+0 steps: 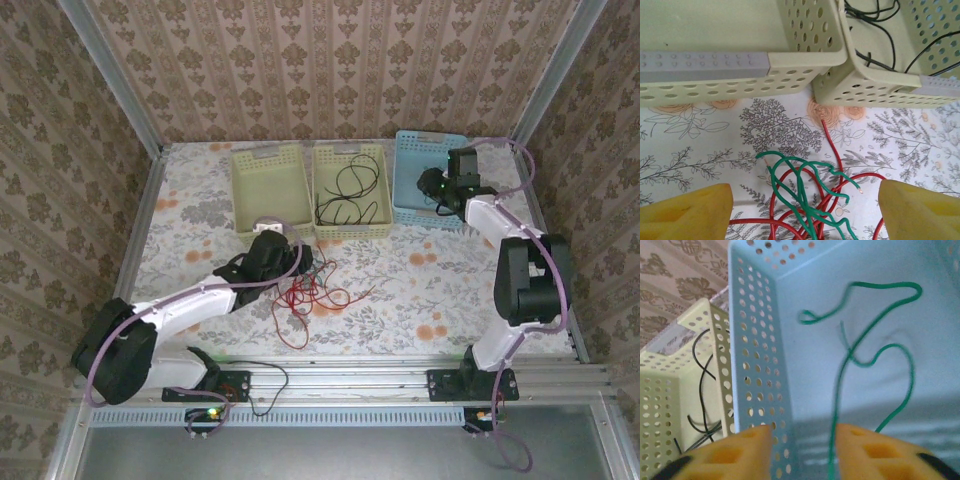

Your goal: Untangle the cables

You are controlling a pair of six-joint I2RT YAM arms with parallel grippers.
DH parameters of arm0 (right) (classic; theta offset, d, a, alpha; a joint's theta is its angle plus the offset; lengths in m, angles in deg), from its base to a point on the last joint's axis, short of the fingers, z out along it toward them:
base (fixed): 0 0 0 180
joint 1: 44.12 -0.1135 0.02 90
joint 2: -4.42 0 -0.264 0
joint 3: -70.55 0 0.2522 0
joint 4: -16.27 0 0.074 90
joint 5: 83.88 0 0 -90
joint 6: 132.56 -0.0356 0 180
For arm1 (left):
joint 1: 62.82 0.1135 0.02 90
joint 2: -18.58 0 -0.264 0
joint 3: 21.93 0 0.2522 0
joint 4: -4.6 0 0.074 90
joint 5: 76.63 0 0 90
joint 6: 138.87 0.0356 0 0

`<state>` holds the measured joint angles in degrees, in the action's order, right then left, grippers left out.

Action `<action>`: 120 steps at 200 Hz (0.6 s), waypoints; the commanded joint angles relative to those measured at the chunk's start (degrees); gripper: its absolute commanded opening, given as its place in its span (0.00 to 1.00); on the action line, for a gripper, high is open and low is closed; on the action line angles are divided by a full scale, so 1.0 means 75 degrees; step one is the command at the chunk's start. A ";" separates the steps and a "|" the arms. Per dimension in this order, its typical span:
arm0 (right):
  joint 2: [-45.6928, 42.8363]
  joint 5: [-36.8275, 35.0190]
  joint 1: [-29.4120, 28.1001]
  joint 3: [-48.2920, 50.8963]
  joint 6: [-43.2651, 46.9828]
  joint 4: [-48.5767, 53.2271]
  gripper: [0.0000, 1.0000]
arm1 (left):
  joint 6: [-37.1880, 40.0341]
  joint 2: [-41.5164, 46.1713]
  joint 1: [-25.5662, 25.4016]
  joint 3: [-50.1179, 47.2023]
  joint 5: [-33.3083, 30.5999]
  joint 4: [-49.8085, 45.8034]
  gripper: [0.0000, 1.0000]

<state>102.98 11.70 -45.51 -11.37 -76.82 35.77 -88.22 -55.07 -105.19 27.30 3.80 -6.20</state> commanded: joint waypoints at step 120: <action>-0.1274 0.1770 -0.4830 0.0958 0.3419 0.2518 0.50 | -0.1298 -0.0788 0.0201 0.0513 -0.1015 -0.1576 0.77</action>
<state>90.61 21.73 -76.11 -2.89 -61.82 46.22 -91.74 -61.37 -104.95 30.79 0.96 -11.84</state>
